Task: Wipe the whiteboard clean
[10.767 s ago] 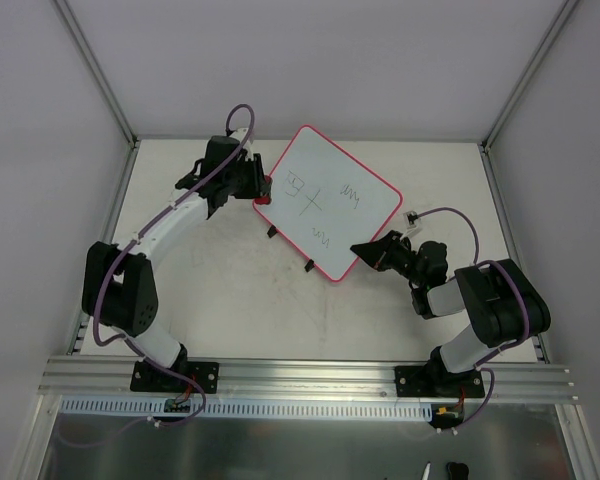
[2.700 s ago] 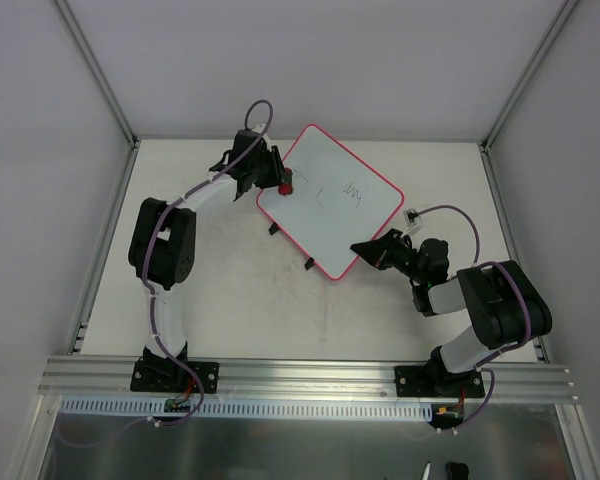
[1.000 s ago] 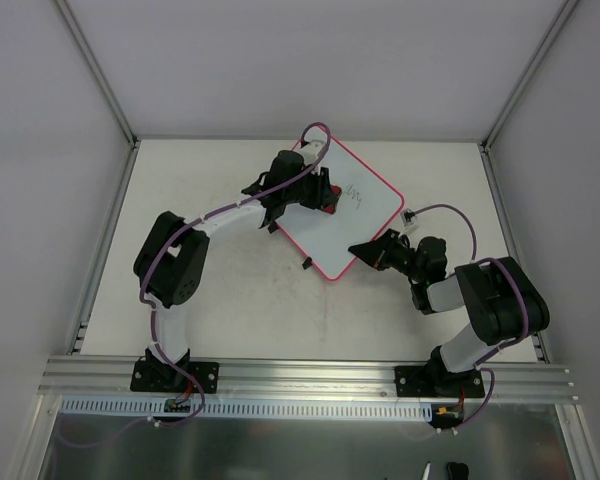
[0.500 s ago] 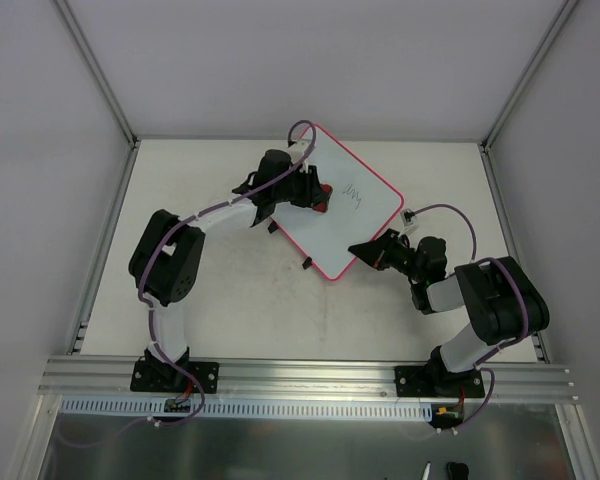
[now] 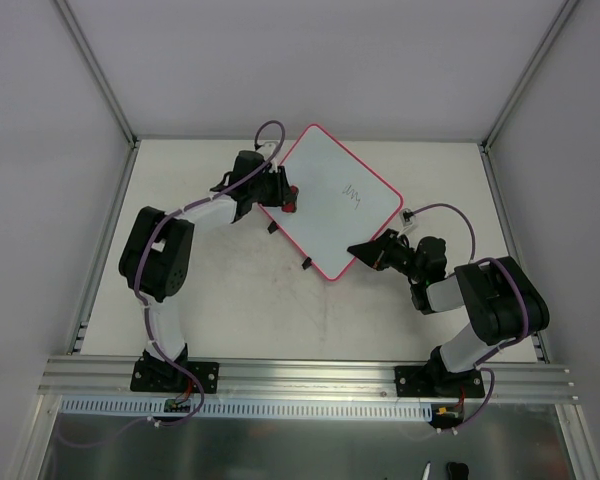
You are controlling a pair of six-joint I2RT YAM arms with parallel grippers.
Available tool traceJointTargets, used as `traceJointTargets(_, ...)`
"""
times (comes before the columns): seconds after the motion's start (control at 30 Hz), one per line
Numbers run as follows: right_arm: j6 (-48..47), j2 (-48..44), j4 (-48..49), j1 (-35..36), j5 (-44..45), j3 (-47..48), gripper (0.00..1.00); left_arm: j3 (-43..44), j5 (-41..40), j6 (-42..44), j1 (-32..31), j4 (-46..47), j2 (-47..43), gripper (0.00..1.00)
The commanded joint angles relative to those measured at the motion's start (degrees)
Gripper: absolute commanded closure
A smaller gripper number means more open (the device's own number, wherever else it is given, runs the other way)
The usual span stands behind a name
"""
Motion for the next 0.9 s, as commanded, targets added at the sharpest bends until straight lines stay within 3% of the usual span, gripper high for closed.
traceJointTargets(0.0,-1.8,-0.7,14.6,0.8,-1.7,1.4,1.00,0.4,0.3,-0.2,-3.4,-1.0,-0.9,0.81)
traceJointTargets(0.33,-1.9,-1.0,14.5,0.8,-1.7,1.4,1.00,7.9,0.6,-1.7,-10.2,-1.2,2.2,0.81)
traceJointTargets(0.87,-1.7,-1.0,14.5,0.7,-1.8,1.5,1.00,10.3,5.9,4.0,-17.1,-2.2,3.6,0.80)
